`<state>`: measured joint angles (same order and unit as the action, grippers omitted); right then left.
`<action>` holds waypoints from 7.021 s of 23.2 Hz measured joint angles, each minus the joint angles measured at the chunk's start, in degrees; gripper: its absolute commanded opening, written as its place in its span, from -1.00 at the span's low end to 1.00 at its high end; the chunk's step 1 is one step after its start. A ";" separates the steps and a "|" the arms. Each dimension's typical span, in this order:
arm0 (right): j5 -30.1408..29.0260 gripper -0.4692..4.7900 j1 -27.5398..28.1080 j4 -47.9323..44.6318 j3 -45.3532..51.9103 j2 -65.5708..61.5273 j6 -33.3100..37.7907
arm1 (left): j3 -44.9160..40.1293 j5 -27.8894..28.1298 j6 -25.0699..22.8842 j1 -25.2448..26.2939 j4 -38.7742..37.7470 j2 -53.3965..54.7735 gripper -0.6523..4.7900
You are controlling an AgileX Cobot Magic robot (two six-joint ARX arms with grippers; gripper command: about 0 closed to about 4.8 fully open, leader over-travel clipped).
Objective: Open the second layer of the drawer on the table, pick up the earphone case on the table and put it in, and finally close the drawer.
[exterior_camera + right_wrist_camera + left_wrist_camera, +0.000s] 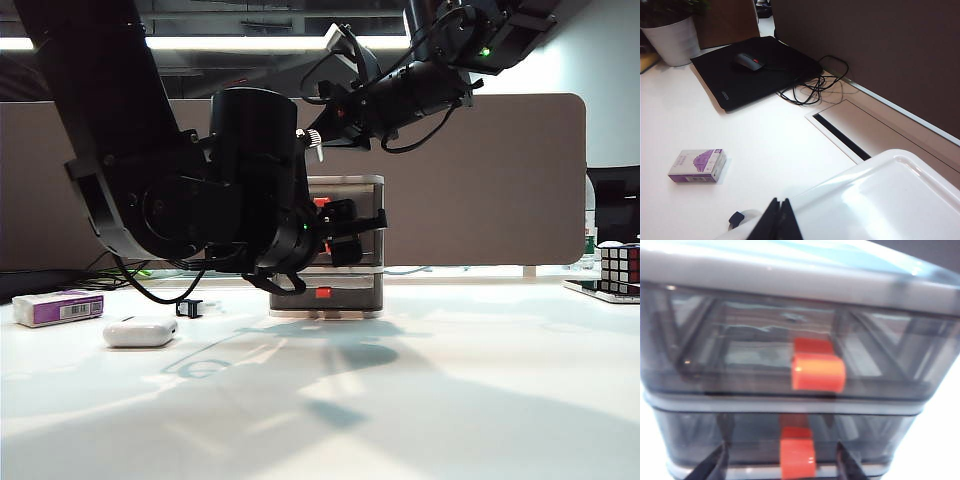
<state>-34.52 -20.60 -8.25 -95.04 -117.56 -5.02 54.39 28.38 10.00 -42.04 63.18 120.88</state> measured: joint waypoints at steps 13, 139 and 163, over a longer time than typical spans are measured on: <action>1.33 -0.84 0.02 0.00 -0.07 -1.31 0.00 | 1.36 0.83 1.40 -0.66 -1.36 1.22 0.01; 4.55 -0.84 -0.63 4.74 -0.42 -2.73 1.62 | -8.61 2.25 4.00 -4.07 -7.30 -7.85 -0.78; 4.52 -0.84 -0.63 4.85 -0.44 -2.73 1.57 | -2.23 -2.67 4.00 -1.44 -8.72 -3.93 -0.09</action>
<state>-30.00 -21.23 -3.40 -95.48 -120.29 -3.44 52.16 25.71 14.00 -43.48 54.46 116.95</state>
